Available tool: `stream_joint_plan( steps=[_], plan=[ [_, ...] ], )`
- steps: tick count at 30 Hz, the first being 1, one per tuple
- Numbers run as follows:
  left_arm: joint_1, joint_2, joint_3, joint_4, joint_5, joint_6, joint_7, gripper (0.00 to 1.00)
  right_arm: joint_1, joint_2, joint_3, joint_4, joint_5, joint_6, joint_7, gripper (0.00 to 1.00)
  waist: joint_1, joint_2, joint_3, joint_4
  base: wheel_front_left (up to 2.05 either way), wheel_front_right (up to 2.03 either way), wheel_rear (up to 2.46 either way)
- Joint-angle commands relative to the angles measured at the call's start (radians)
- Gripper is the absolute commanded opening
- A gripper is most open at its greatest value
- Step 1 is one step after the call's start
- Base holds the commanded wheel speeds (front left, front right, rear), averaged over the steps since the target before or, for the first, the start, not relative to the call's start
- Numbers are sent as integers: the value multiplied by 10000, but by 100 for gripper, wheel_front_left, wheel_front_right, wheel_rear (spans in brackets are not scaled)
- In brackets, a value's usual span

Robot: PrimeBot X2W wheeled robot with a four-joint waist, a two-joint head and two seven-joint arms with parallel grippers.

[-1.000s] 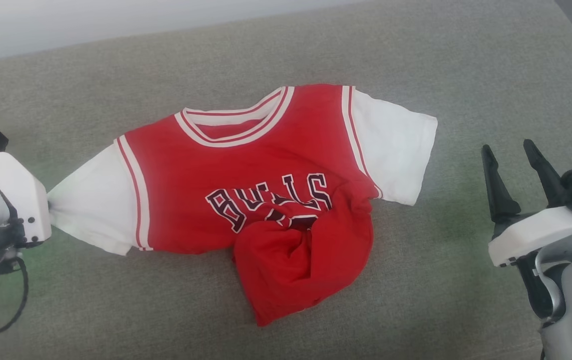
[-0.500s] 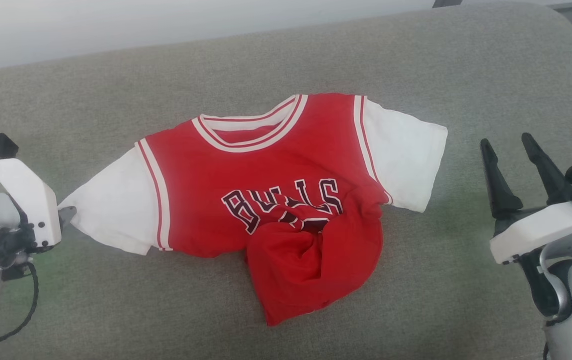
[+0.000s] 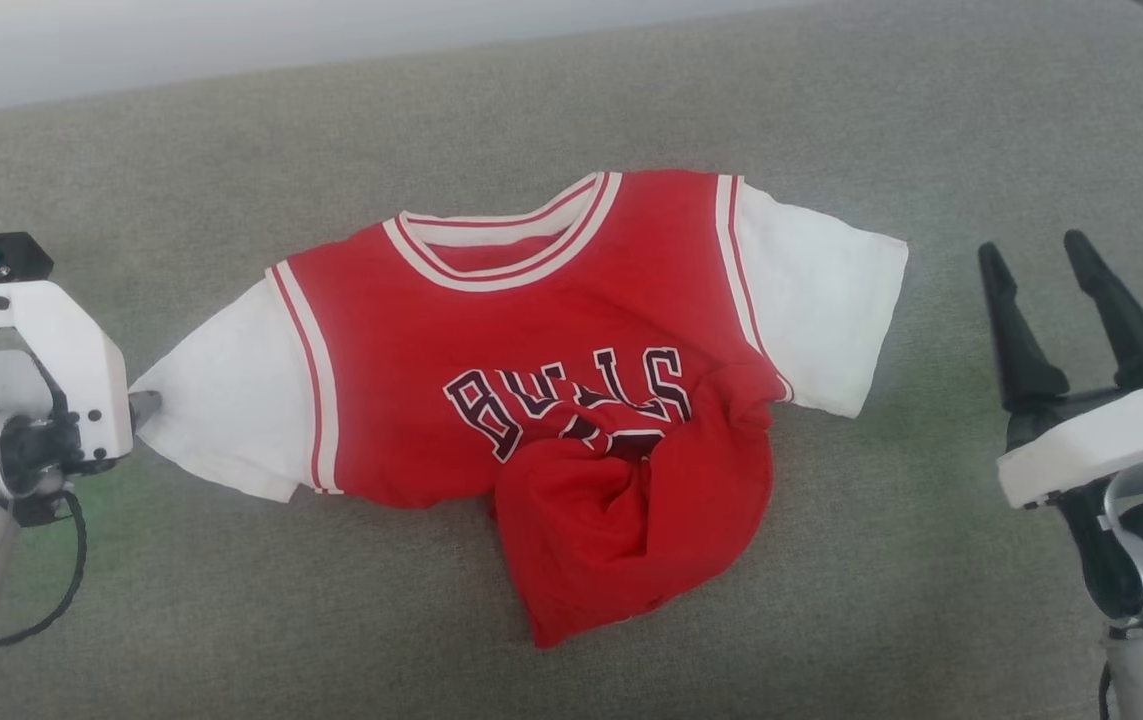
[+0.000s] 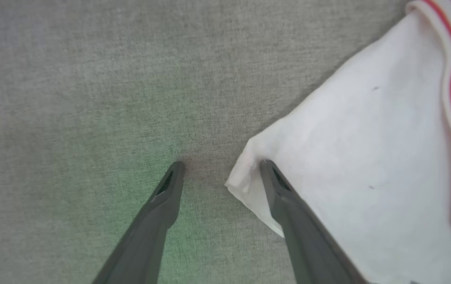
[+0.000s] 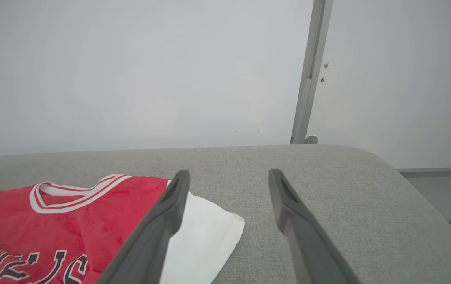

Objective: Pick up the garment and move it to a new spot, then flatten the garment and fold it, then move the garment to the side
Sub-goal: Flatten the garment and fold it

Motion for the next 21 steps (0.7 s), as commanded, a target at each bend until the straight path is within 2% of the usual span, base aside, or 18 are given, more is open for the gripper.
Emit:
stream_joint_plan(
  steps=[1,3,4,5,6,9,21],
  plan=[
    [-54,-147,-99,173,-57,-23,140,100,-51,31,-77,-82,77,-19,71,100,0,0,67,6,0,0,0],
    [-77,-268,-197,310,-17,-52,146,100,-106,16,-140,-192,85,-19,127,100,0,0,159,38,0,0,0],
    [-90,-357,-229,403,-76,-93,207,95,-144,42,-161,-184,145,-19,202,100,0,0,195,55,0,0,0],
    [-92,-428,-275,471,-119,-187,235,25,-184,9,-128,-174,125,-17,278,100,0,0,237,74,0,0,0],
    [-104,-539,-241,527,-201,-203,193,0,-252,-28,-117,-141,129,-17,368,100,0,0,289,97,0,0,0],
    [-208,-708,-295,718,-272,-274,214,0,-557,113,-133,232,687,-15,831,100,0,0,424,173,0,0,0],
    [-1123,-1421,-618,1124,-100,-622,-332,0,-2907,-1390,1032,2894,1251,-11,3304,100,0,0,1001,979,0,0,0]
  ],
)
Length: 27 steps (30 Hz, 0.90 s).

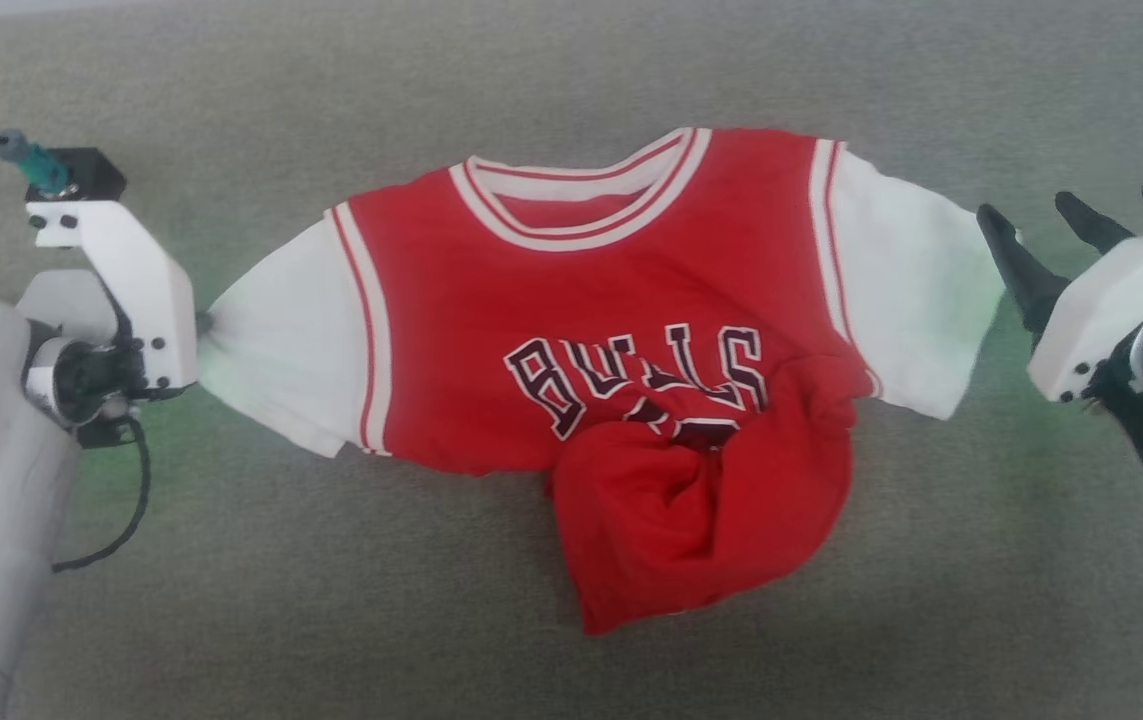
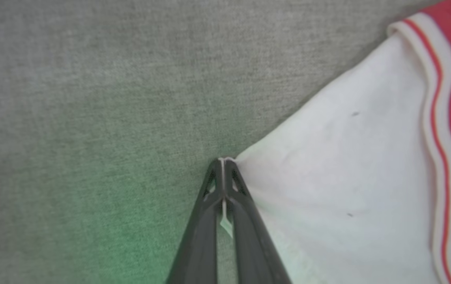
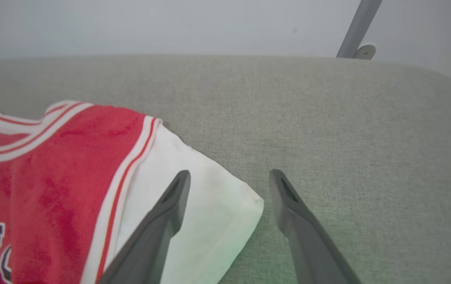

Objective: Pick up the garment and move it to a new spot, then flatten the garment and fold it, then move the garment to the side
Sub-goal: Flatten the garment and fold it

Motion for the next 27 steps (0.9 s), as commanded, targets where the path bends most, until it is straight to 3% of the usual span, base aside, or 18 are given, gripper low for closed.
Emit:
stream_joint_plan(
  steps=[1,10,16,17,18,23,27],
  plan=[
    [204,-423,-246,279,53,-67,-80,0,-265,-131,148,299,102,-5,274,100,0,-1,137,196,0,0,0],
    [-268,-713,-462,620,98,-332,-422,0,-1502,-811,987,2376,520,-8,2063,100,0,-1,423,702,0,0,0],
    [-438,-801,-544,824,40,-436,-576,0,-1828,-775,1229,3590,827,-14,3172,100,0,-1,546,843,0,0,0],
    [-487,-822,-551,873,16,-465,-607,0,-1907,-755,1262,3800,892,-14,3385,68,0,-1,569,865,0,0,0],
    [-517,-843,-564,922,5,-470,-626,0,-1952,-754,1370,3923,924,-14,3589,0,0,-1,581,885,0,0,0],
    [-680,-805,-560,1164,-44,-515,-782,0,-2278,-886,1586,4116,1227,-12,4093,0,0,-1,489,922,0,0,0],
    [-1101,-619,-528,1109,51,-549,-957,0,-2644,-944,1616,3738,1503,-5,3801,0,0,-1,207,907,0,0,0]
  ],
)
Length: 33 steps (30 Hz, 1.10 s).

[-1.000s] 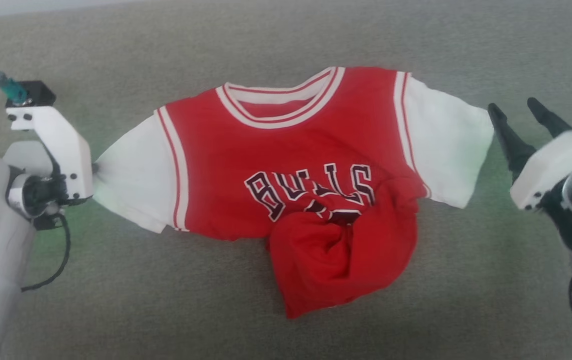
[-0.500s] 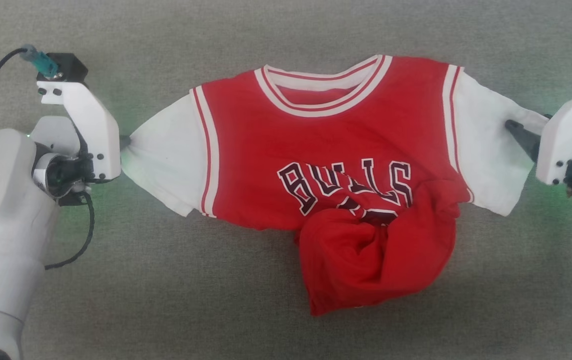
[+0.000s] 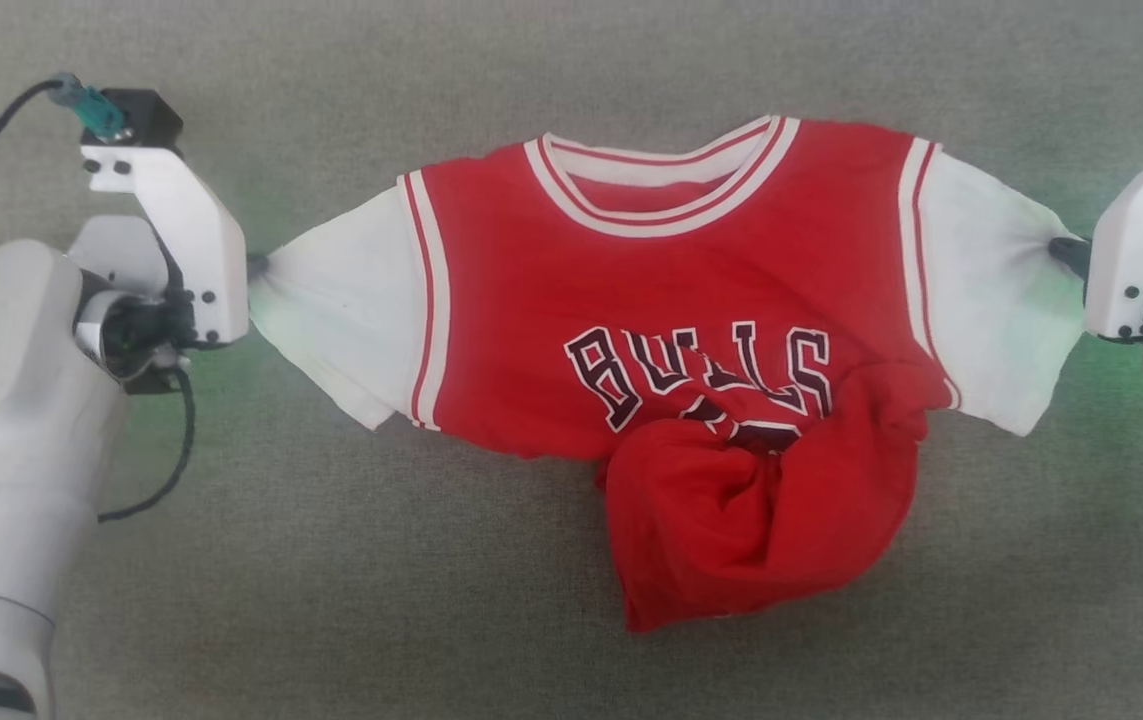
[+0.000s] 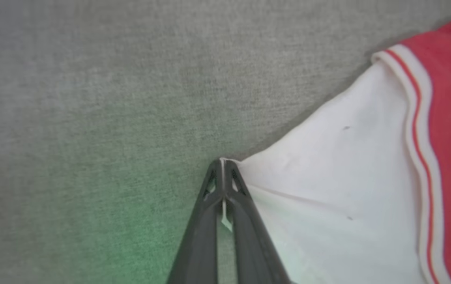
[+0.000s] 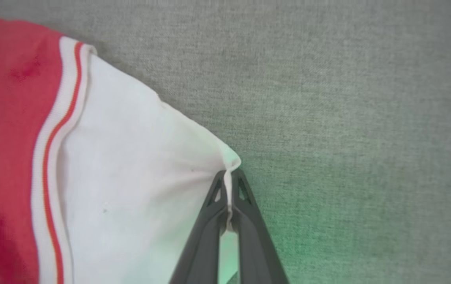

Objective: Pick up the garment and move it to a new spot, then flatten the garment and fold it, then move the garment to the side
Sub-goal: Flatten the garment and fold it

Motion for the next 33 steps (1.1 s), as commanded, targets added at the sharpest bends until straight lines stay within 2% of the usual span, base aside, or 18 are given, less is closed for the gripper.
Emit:
stream_joint_plan(
  steps=[1,9,15,24,33],
  plan=[
    [-116,122,-46,110,86,17,-106,0,-39,77,95,-44,97,-5,-163,0,0,0,-231,-19,0,0,0],
    [-1124,425,-161,-463,522,2,-531,0,-713,56,612,-876,225,-5,-1402,0,0,0,-1354,-67,0,0,0],
    [-1992,506,-148,-899,683,-19,-945,0,-1549,169,1111,-1047,140,-6,-2390,0,0,0,-2253,-107,0,0,0],
    [-3212,682,-74,-1106,1133,116,-1894,0,-3087,593,1744,-507,-205,-5,-4304,0,0,0,-3305,-192,0,0,0],
    [-4027,790,-135,-997,1286,111,-2158,0,-4358,928,2157,468,-381,-6,-5216,0,0,0,-3699,-218,0,0,0]
  ],
)
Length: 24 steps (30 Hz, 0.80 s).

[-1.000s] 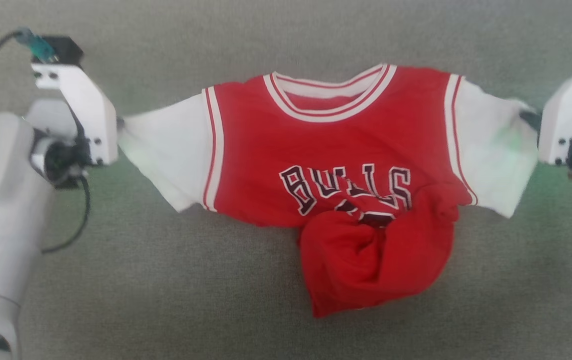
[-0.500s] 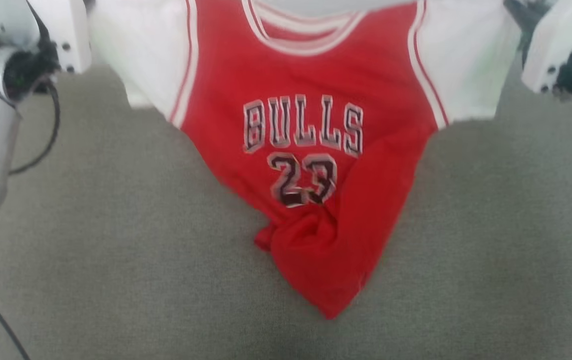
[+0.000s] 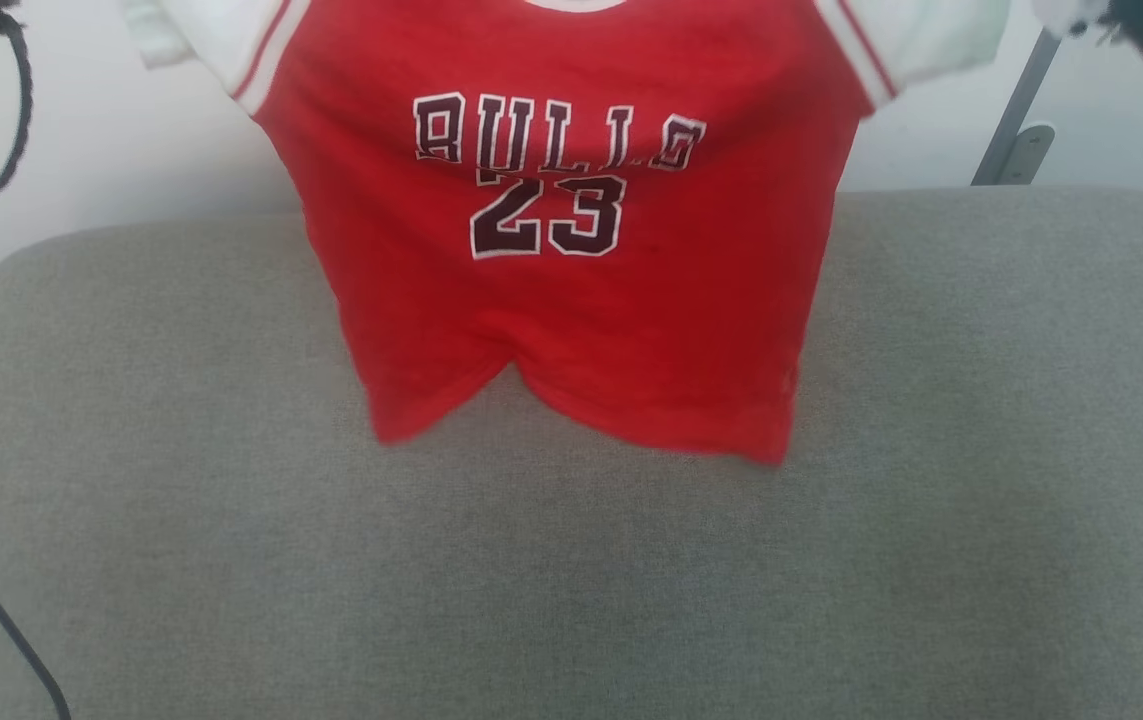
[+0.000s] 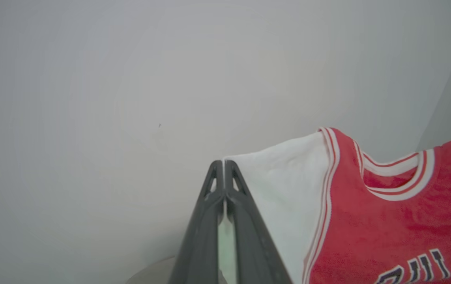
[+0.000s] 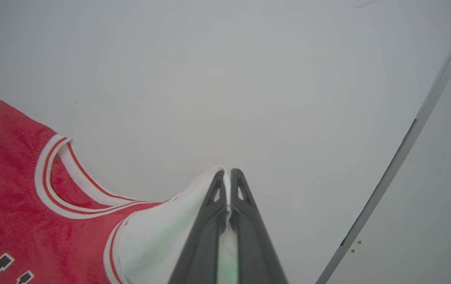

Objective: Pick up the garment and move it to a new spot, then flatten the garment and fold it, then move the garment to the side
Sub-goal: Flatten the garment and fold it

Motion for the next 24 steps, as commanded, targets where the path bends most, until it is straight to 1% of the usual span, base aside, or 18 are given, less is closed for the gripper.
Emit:
stream_joint_plan(
  steps=[1,6,11,15,18,22,24],
  plan=[
    [-150,12,5,24,1,10,-31,0,-177,27,73,133,0,-8,-88,0,0,0,35,2,0,0,0],
    [-565,-62,-18,-41,118,117,-259,0,-830,13,350,693,-195,-8,-377,0,0,0,562,36,0,0,0],
    [-1196,-276,-102,-17,356,296,-654,0,-1695,-116,617,1215,-513,-8,-953,0,0,0,1613,111,0,0,0],
    [-2035,-540,-218,50,643,421,-1043,0,-2615,-227,705,1685,-967,-10,-1817,0,0,0,2680,197,0,0,0],
    [-2820,-692,-234,141,915,604,-1582,0,-3369,-321,569,2142,-1450,-10,-2771,0,0,0,3396,272,0,0,0],
    [-3903,-856,-296,290,1357,841,-2602,0,-4383,-357,238,2797,-2450,-11,-4104,0,0,0,4207,369,0,0,0],
    [-4425,-897,-235,330,1582,976,-3308,0,-4884,-432,-198,2905,-3080,-13,-4417,0,0,0,4531,426,0,0,0]
  ],
)
